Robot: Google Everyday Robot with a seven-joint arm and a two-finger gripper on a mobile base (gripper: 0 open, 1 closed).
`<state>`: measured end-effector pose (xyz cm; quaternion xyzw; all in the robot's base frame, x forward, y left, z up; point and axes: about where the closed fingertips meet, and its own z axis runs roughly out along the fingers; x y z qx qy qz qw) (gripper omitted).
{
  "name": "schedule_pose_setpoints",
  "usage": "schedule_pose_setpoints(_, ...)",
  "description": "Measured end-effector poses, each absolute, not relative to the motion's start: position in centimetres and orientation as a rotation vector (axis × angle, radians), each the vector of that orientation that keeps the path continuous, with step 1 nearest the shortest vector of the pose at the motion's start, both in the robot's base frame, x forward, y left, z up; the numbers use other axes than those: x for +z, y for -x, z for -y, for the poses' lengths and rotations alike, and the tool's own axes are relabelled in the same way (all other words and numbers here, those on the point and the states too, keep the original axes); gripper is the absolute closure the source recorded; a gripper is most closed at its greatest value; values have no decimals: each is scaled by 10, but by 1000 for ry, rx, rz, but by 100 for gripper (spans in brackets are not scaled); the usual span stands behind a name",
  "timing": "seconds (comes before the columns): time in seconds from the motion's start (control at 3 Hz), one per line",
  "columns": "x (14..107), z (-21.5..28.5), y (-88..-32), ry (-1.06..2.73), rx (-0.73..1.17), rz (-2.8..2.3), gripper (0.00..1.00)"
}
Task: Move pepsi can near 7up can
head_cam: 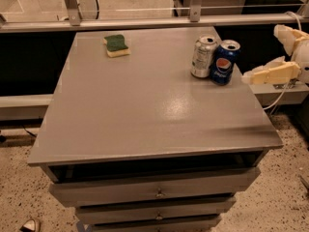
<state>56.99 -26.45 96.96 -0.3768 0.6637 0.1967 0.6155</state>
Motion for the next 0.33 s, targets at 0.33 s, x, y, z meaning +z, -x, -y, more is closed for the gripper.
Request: schedule_pose_setpoints(0.33,970,264,-570,868,453,-1529,0)
